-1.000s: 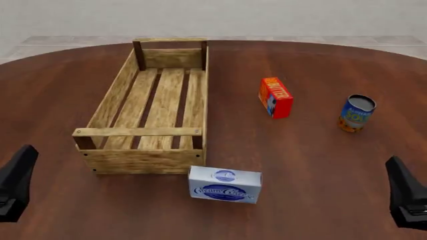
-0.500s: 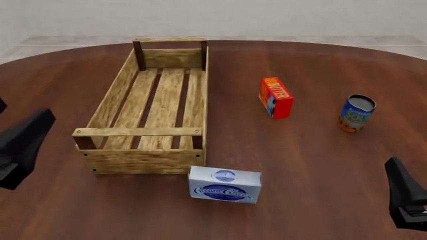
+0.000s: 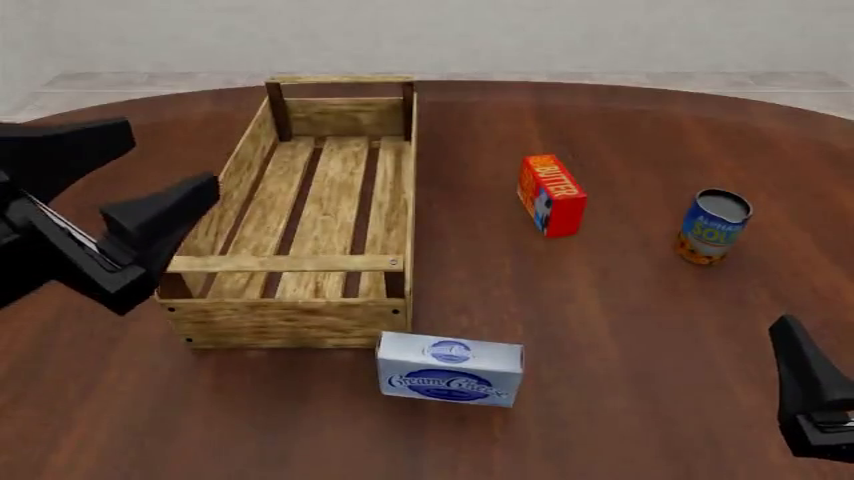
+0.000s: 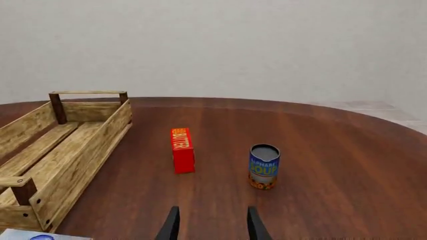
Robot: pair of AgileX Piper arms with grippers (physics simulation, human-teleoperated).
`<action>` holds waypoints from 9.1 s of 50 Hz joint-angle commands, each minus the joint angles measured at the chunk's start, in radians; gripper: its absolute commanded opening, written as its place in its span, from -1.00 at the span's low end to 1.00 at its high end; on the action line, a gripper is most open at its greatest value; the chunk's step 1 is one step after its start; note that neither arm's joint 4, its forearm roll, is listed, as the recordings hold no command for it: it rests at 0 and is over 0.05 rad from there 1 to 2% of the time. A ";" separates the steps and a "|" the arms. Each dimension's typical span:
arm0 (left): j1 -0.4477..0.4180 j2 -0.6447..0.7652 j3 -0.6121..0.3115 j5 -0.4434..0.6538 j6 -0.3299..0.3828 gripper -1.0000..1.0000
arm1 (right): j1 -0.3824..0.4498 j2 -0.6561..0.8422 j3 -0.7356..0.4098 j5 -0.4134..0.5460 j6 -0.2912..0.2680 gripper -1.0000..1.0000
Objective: Pick up the cream cheese and put it in the tray.
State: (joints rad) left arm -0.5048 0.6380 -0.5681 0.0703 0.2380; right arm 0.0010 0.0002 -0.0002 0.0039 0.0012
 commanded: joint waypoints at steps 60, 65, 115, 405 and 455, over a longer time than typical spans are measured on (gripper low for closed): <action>-0.318 0.496 -0.314 0.281 0.441 1.00 | 0.002 0.000 0.000 0.003 -0.004 1.00; -0.335 0.541 -0.345 0.313 0.471 1.00 | 0.002 0.000 0.000 0.003 -0.003 1.00; -0.466 0.805 -0.402 0.397 0.501 1.00 | -0.001 0.000 0.000 0.009 0.005 1.00; -0.152 0.937 -0.887 0.475 0.085 -1.00 | -0.002 0.000 0.000 0.009 0.023 1.00; 0.253 1.249 -1.046 0.410 0.068 -1.00 | 0.002 0.000 0.000 0.003 0.017 1.00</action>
State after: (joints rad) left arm -0.2808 1.8462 -1.5979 0.4968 0.2955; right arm 0.0020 0.0001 0.0000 0.0098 0.0195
